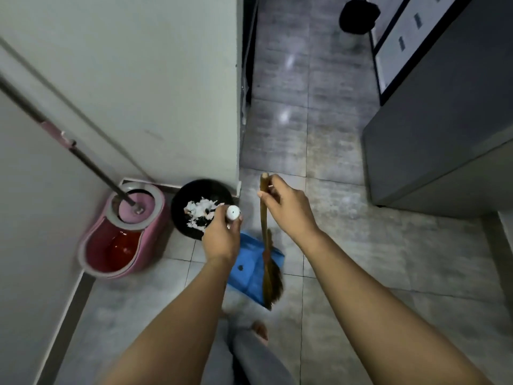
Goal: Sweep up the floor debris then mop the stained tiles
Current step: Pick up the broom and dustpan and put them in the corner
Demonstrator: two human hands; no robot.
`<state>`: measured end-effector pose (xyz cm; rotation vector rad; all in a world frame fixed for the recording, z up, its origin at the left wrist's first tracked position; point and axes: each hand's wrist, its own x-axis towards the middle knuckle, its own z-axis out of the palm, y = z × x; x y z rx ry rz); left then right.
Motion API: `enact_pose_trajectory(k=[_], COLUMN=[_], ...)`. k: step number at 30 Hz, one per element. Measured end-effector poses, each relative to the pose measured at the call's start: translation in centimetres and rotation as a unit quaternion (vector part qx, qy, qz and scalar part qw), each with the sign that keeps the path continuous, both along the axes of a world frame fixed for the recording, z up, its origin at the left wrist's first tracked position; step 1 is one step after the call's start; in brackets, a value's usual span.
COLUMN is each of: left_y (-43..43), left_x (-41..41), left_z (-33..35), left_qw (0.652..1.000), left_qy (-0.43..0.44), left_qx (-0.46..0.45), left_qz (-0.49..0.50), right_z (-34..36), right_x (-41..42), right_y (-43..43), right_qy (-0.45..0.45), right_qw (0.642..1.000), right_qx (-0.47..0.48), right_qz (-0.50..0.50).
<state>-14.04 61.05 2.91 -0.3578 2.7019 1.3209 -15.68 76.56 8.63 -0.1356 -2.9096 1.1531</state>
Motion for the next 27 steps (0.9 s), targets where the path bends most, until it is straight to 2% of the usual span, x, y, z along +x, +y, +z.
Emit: enact_pose_trajectory(k=[10, 16, 27], left_y=[-17.6, -30.5, -47.1], left_x=[7.1, 11.4, 16.1], left_z=[0.0, -0.4, -2.2], left_qw=[0.998, 0.992, 0.976], left_qy=[-0.004, -0.02, -0.027], left_qx=[-0.023, 0.005, -0.032], left_qz=[0.065, 0.126, 0.213], right_z=[1.3, 1.5, 0.2], right_x=[3.5, 5.2, 6.9], right_y=[-17.9, -31.0, -48.0], right_qy=[0.029, 0.034, 0.001], right_qw=[0.995, 0.988, 0.976], right_qx=[0.007, 0.0, -0.038], right_qz=[0.098, 0.154, 0.213])
